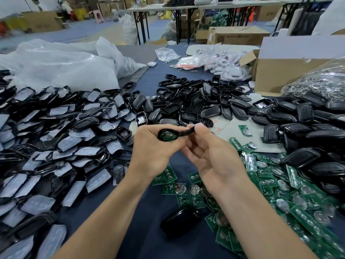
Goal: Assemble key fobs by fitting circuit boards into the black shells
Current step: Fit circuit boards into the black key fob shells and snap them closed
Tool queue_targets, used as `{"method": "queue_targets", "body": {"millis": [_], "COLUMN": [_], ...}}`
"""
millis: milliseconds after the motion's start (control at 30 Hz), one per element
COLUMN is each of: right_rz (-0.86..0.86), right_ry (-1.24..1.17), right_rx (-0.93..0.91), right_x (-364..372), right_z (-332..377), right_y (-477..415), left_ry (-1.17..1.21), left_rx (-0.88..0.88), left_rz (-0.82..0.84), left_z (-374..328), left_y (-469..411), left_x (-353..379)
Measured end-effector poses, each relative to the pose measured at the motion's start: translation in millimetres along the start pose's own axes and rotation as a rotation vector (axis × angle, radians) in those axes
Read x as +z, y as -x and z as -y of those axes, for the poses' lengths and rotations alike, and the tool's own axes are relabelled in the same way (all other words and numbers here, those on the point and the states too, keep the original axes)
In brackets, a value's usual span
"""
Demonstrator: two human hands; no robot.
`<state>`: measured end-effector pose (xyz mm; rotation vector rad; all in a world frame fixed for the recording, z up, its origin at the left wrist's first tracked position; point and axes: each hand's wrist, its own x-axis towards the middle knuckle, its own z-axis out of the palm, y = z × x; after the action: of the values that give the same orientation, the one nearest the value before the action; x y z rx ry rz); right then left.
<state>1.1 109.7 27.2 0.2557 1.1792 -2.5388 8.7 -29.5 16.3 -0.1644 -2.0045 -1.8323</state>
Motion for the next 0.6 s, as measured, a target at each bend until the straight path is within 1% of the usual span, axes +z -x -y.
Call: {"method": "queue_targets", "body": {"millis": [100, 200, 300, 400, 500, 600], "right_rz": [0.022, -0.015, -0.052, -0.063, -0.004, 0.100], "right_ry": [-0.028, -0.069, -0.105, -0.094, 0.033, 0.239], "right_rx": [-0.007, 0.002, 0.002, -0.027, -0.043, -0.117], "right_x": [-1, -2, -7, -15, -17, -11], "right_z": [0, -3, 0, 6, 4, -6], "right_y": [0, -2, -7, -13, -15, -12], "left_ry": [-0.035, -0.073, 0.056, 0.098, 0.122, -0.021], "left_rx": [-0.022, -0.054, -0.198, -0.360, -0.413, -0.365], "left_rz": [-0.019, 0.008, 0.046, -0.020, -0.094, -0.109], "left_z": [1, 0, -3, -3, 1, 4], "left_y": [0, 1, 3, 0, 0, 0], "left_x": [1, 0, 2, 0, -1, 1]}}
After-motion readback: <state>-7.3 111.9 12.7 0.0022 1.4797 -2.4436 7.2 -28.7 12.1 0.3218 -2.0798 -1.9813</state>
